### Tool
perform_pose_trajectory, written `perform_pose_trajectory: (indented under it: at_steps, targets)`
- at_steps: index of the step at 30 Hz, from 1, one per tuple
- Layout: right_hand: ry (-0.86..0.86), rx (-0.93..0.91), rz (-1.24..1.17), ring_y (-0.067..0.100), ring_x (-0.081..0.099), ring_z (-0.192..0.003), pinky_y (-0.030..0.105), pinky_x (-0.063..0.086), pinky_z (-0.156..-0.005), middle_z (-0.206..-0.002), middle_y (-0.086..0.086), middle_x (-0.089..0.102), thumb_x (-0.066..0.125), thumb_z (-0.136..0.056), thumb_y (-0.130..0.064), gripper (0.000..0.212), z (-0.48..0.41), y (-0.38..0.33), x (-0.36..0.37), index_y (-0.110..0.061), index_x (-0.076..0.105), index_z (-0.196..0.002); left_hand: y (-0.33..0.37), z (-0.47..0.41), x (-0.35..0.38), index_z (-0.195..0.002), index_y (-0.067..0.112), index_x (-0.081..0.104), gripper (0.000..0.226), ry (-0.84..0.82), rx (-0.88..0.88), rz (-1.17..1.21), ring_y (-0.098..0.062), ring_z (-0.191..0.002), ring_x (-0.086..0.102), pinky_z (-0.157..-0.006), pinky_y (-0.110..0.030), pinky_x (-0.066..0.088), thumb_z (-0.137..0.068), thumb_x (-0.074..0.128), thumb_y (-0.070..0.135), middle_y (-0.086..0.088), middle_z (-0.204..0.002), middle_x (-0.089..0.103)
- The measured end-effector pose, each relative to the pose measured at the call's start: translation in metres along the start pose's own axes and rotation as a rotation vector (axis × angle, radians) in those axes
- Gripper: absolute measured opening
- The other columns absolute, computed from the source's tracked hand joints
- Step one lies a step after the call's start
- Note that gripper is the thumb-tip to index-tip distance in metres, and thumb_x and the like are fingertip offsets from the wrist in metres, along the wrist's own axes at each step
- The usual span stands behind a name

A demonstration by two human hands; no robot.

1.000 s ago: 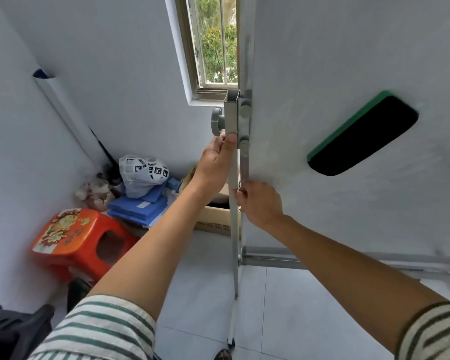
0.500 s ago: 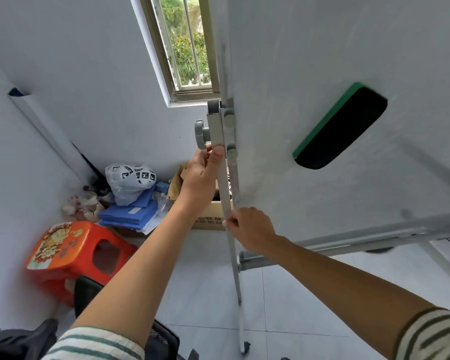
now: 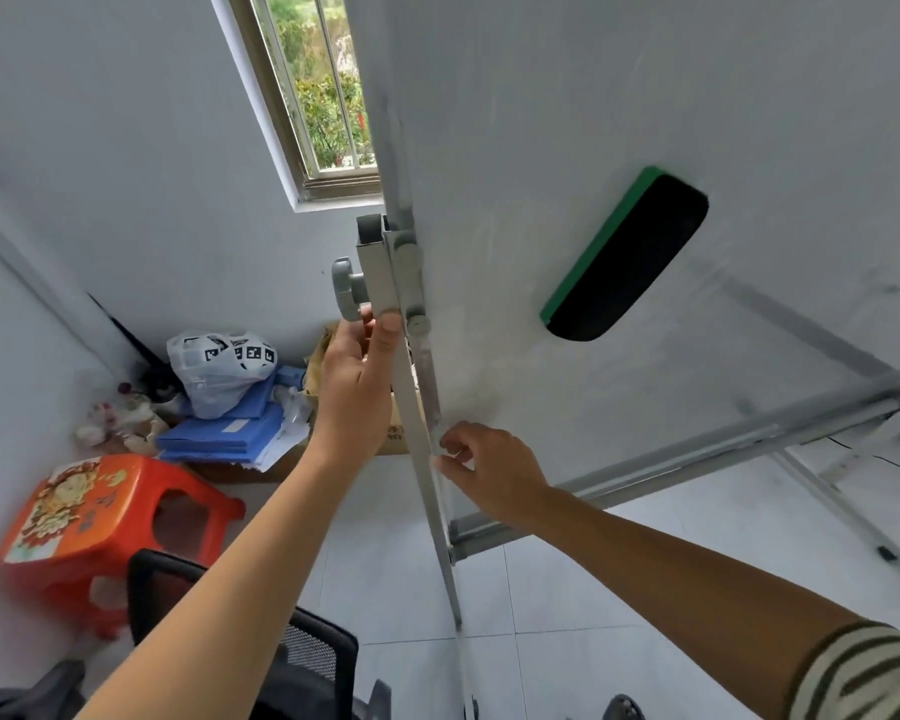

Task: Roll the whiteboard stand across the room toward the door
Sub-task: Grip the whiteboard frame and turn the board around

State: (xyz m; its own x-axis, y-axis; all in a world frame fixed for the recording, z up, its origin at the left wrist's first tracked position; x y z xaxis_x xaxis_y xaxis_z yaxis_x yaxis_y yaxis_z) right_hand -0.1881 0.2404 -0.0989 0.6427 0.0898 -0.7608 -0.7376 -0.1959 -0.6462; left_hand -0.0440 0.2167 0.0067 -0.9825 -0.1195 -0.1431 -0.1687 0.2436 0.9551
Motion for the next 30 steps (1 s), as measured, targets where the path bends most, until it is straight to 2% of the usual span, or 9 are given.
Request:
perform_pose_trajectory:
  at_steps: [3,5,7,8,10,12,17,20,30]
  targets:
    - [-0.031,0.033,-0.052,0.014,0.067,-0.092,0.034,0.054,-0.086,-0.103,-0.002,0.072,0.058,-0.09,-0.038,0.028,0.016,0.024,-0.012,-0.017,0.064,-0.107,0.003,0.008,-0.003,-0.083,0.032,0.057,0.03,0.041,0.021,-0.016,-0.012,-0.07,0.052,-0.074,-0.034,0.044,-0.08,0.049,0.061,0.007,-0.073,0.056]
    - [-0.034,0.061,-0.081,0.014,0.067,-0.091,0.031,0.054,-0.086,-0.102,-0.001,0.072,0.06,-0.09,-0.037,0.028,0.028,0.047,-0.026,-0.015,0.064,-0.108,0.002,0.014,-0.002,-0.085,0.03,0.057,0.03,0.065,0.039,-0.038,-0.013,-0.067,0.05,-0.066,-0.028,0.044,-0.083,0.049,0.059,0.005,-0.072,0.055]
    - [-0.02,0.1,-0.105,0.015,0.067,-0.091,0.028,0.053,-0.085,-0.102,0.0,0.072,0.061,-0.09,-0.035,0.028,0.04,0.074,-0.046,-0.014,0.064,-0.109,-0.011,0.027,0.004,-0.1,0.024,0.057,0.036,0.13,0.017,-0.07,-0.014,-0.073,0.055,-0.062,-0.021,0.047,-0.085,0.051,0.056,0.003,-0.082,0.059]
    - [-0.006,0.126,-0.124,0.015,0.067,-0.091,0.028,0.052,-0.085,-0.102,0.0,0.072,0.061,-0.09,-0.034,0.028,0.046,0.09,-0.057,-0.014,0.064,-0.109,-0.024,0.039,0.009,-0.108,0.023,0.055,0.038,0.178,-0.028,-0.09,-0.015,-0.082,0.059,-0.065,-0.022,0.051,-0.085,0.053,0.054,0.002,-0.092,0.062]
    - [0.029,0.2,-0.176,0.016,0.068,-0.09,0.029,0.053,-0.084,-0.1,-0.001,0.073,0.063,-0.089,-0.032,0.027,0.063,0.127,-0.082,-0.014,0.065,-0.109,-0.059,0.07,0.028,-0.116,0.022,0.051,0.033,0.25,-0.196,-0.142,-0.021,-0.095,0.062,-0.079,-0.04,0.056,-0.09,0.057,0.041,-0.007,-0.11,0.064]
    - [0.071,0.277,-0.202,0.014,0.068,-0.087,0.028,0.054,-0.081,-0.096,-0.003,0.073,0.064,-0.089,-0.031,0.024,0.085,0.167,-0.111,-0.016,0.066,-0.107,-0.091,0.103,0.054,-0.121,0.017,0.048,0.029,0.25,-0.399,-0.188,-0.024,-0.09,0.061,-0.081,-0.051,0.054,-0.093,0.057,0.019,-0.016,-0.123,0.06]
    - [0.194,0.501,-0.201,0.008,0.068,-0.081,0.027,0.053,-0.078,-0.089,-0.01,0.07,0.065,-0.088,-0.029,0.019,0.154,0.273,-0.182,-0.019,0.067,-0.104,-0.117,0.141,0.148,-0.101,0.014,0.058,0.013,0.07,-0.586,-0.221,-0.029,-0.077,0.063,-0.076,-0.05,0.055,-0.092,0.056,0.006,-0.02,-0.101,0.066]
    - [0.261,0.613,-0.214,0.008,0.067,-0.081,0.02,0.047,-0.07,-0.088,-0.009,0.07,0.064,-0.088,-0.03,0.018,0.194,0.325,-0.219,-0.02,0.066,-0.103,-0.099,0.135,0.233,-0.089,0.017,0.062,0.016,-0.121,-0.589,-0.159,-0.03,-0.079,0.066,-0.066,-0.037,0.054,-0.093,0.055,0.003,-0.017,-0.089,0.069]
    - [0.589,0.928,-0.323,0.01,0.069,-0.085,0.039,0.059,-0.075,-0.091,-0.01,0.072,0.065,-0.087,-0.031,0.017,0.3,0.445,-0.308,-0.025,0.067,-0.102,-0.049,0.088,0.48,-0.098,0.012,0.064,0.01,-0.652,-0.523,-0.158,-0.025,-0.078,0.068,-0.069,-0.034,0.055,-0.094,0.055,0.009,-0.011,-0.087,0.072]
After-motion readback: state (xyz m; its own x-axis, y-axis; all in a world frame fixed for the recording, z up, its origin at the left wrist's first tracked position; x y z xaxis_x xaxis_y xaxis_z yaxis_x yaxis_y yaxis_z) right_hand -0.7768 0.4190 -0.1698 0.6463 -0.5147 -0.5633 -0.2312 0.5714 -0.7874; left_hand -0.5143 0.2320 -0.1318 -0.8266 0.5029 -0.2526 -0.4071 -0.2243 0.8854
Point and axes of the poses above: each hand's wrist, its own z-axis away from the middle knuckle, its own x-axis out of the palm, y = z × x, the point moved 2 cm from there along -z, towards the middle knuckle
